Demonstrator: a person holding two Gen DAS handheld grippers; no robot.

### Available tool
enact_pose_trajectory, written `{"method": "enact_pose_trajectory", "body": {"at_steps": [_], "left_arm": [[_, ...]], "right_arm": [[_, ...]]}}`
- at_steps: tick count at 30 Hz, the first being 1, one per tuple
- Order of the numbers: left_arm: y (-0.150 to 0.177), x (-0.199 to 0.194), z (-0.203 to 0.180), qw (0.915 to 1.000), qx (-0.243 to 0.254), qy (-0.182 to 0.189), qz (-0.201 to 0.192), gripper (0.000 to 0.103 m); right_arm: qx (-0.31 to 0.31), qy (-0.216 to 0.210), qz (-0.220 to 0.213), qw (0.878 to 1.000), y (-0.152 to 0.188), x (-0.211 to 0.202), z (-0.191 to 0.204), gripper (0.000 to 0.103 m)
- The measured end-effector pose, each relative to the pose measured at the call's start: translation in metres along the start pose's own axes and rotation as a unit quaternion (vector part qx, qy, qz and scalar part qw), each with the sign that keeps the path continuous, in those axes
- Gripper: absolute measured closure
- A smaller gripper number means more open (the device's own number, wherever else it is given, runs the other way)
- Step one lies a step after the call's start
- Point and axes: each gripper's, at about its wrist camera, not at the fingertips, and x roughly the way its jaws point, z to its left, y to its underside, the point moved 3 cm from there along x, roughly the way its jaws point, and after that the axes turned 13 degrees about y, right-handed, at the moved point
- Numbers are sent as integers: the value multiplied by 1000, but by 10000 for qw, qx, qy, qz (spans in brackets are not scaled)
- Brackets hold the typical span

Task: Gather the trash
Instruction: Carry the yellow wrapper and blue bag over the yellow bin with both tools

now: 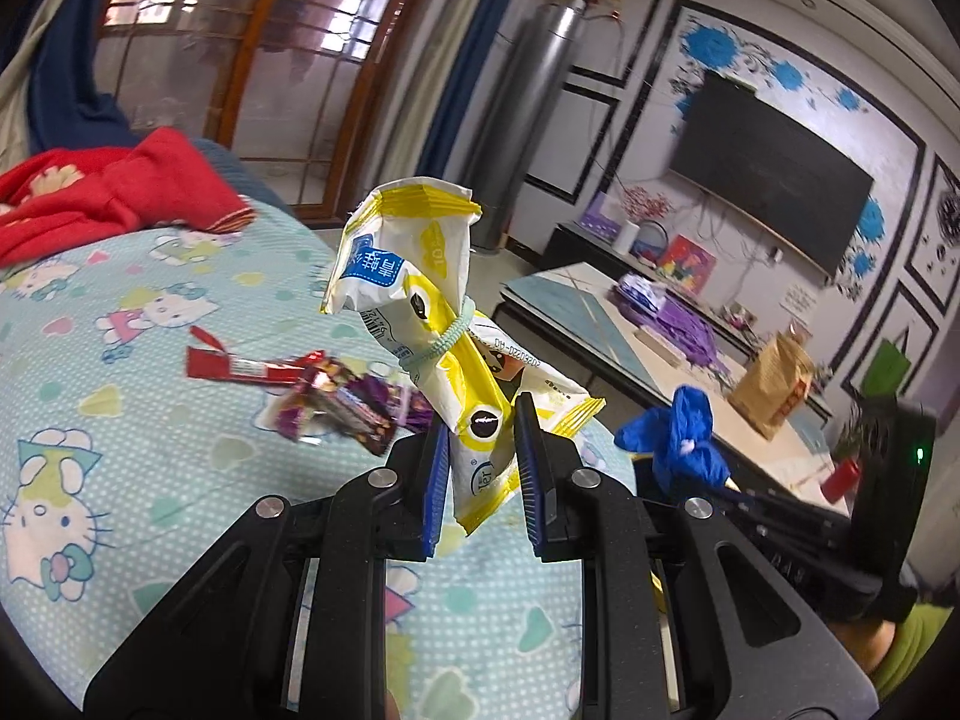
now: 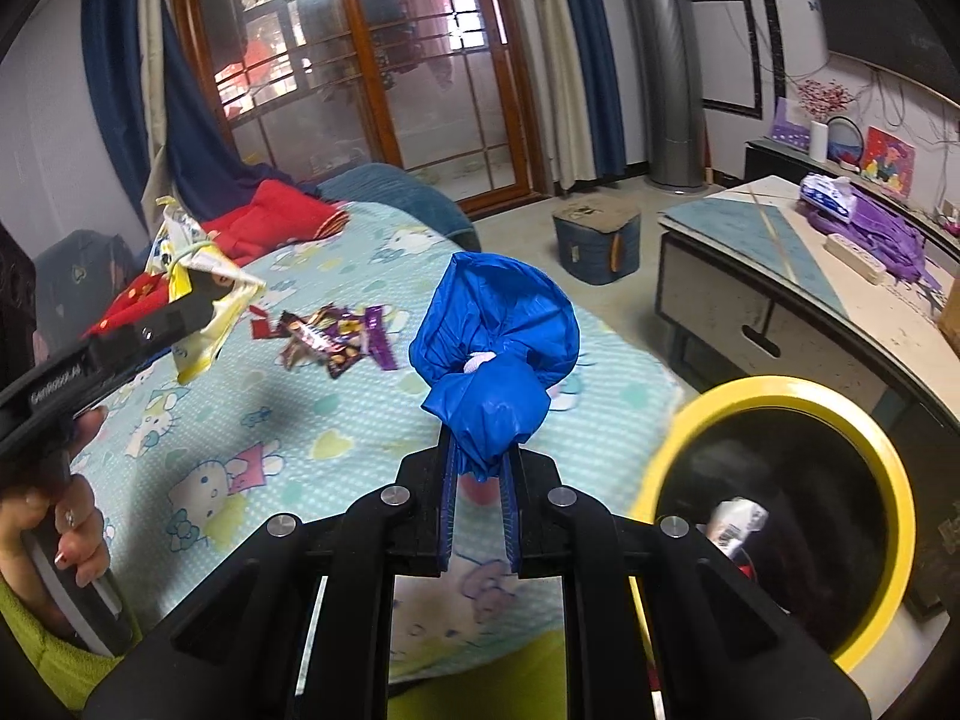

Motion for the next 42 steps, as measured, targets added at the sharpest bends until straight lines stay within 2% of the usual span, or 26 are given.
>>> {"method": "enact_pose_trajectory", "body": {"at_steps": [21,31,42], "left_arm": [[17,41,-74,9935,885,505,501,88],[34,76,-118,9833,1332,836,916,88],[65,112,-147,9680,1724,1067,1481,88]], "right_arm": [[753,885,-283,9928,14,-37,-109,90],[1125,1179,-216,9864,29,-41,-153,90],[1372,1340,126,9814,50,-29,-180,90]]}}
